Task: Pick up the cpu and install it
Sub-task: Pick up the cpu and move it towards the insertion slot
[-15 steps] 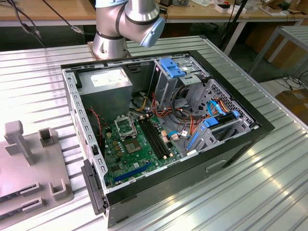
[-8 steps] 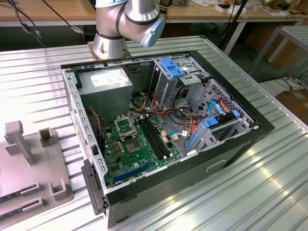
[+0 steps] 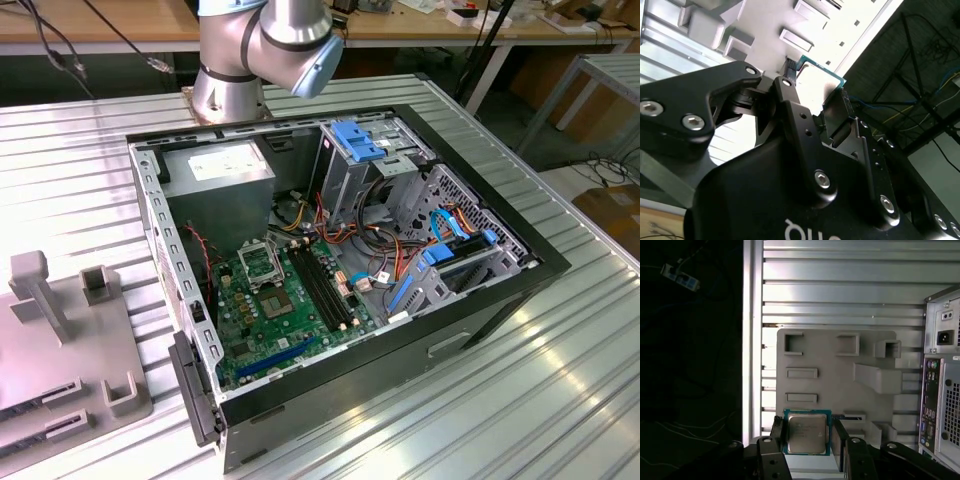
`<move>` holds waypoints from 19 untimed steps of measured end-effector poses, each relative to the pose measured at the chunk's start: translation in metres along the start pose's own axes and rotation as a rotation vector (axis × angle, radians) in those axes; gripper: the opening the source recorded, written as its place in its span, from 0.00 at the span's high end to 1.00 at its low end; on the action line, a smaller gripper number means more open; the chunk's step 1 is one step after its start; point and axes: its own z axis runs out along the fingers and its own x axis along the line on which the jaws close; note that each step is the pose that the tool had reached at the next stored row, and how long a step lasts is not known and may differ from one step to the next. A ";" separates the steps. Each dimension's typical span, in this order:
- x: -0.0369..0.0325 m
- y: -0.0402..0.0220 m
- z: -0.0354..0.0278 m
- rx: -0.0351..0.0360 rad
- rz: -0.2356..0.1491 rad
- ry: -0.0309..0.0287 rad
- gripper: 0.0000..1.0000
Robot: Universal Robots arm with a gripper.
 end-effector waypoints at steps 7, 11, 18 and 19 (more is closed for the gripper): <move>-0.0062 -0.0002 -0.0003 0.0001 0.000 0.0001 0.53; -0.0094 -0.0002 -0.0005 0.0001 0.000 0.0001 0.53; -0.0157 -0.0003 -0.0005 0.0001 0.000 0.0001 0.53; -0.0169 -0.0004 -0.0006 0.0002 0.000 0.0001 0.53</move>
